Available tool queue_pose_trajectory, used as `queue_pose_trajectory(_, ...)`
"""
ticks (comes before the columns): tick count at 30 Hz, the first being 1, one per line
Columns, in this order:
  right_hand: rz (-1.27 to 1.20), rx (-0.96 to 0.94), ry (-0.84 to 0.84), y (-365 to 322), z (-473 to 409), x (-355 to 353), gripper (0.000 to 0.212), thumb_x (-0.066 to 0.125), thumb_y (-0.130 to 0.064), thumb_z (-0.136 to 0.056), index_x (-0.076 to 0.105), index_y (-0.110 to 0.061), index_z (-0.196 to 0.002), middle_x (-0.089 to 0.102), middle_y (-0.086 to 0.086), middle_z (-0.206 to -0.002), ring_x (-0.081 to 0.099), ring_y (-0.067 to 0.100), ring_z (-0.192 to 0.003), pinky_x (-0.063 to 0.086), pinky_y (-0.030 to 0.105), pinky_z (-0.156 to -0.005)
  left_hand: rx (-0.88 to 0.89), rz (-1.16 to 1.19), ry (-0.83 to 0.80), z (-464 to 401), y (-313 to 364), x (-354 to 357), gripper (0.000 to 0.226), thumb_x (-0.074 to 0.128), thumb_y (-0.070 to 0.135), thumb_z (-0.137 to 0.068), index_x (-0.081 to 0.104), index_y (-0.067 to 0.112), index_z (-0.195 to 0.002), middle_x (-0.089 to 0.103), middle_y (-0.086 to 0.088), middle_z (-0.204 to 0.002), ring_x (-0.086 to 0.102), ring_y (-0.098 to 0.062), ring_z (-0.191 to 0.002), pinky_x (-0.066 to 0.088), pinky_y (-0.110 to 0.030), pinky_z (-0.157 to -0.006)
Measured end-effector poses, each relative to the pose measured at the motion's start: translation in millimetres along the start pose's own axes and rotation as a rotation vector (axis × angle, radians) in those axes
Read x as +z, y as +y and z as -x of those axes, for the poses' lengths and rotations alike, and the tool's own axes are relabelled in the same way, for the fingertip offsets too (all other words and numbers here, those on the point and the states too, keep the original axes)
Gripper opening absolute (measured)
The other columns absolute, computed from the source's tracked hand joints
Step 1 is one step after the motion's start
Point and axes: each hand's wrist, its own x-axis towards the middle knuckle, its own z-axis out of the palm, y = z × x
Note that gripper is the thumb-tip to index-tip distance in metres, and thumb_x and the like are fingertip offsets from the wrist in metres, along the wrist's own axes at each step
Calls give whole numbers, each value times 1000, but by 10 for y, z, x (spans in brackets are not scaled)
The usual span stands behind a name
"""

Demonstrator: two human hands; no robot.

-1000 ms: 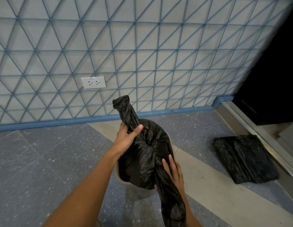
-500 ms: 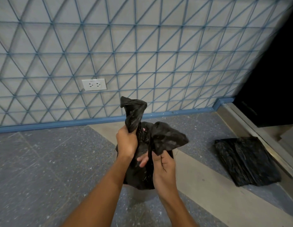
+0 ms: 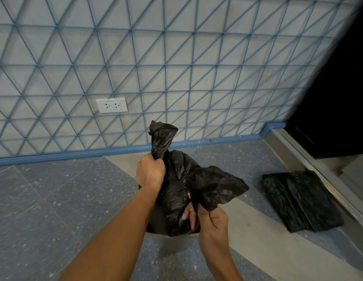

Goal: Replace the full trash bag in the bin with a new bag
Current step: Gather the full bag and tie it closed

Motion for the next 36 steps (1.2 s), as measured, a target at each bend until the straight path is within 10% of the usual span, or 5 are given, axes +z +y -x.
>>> queue_pose_trajectory(13,-298,83,26,-200,-452,-119,28,35,-25,-89,47,-3,-76,42,-3,-46,53,18,-50,53,38,-86,-21,183,27,-14,-250,-207,33,52,35,-93,65,5,-91,68,-19,-90,62,-37,-87,48,-40,-74)
queue_pose_trajectory(24,-460,197,34,-339,-571,-225,30,33,-28,-94,45,-6,-77,36,-3,-44,44,15,-44,57,31,-68,28,459,173,268,-183,-382,26,56,35,-90,58,27,-66,65,0,-71,64,-30,-79,50,-39,-71)
queue_pose_trajectory(29,-570,269,233,-349,-759,-244,28,33,-25,-102,44,-17,-78,31,-6,-46,34,11,-40,50,28,-54,-104,892,87,332,-42,-470,11,57,27,-91,62,26,-81,71,-1,-90,68,-16,-84,54,-36,-81)
queue_pose_trajectory(32,-583,317,357,-327,-1024,-169,26,37,-18,-101,35,-20,-75,32,-5,-52,32,11,-41,42,28,-52,-53,1012,15,317,83,-547,15,54,18,-93,60,26,-82,72,13,-69,68,-1,-66,55,-24,-65)
queue_pose_trajectory(36,24,328,266,-348,-1325,34,31,45,4,-91,41,-14,-115,49,3,-88,51,16,-70,49,36,-66,52,1076,-24,302,314,-665,19,53,5,-91,63,14,-79,68,1,-70,64,-21,-79,52,-38,-78)
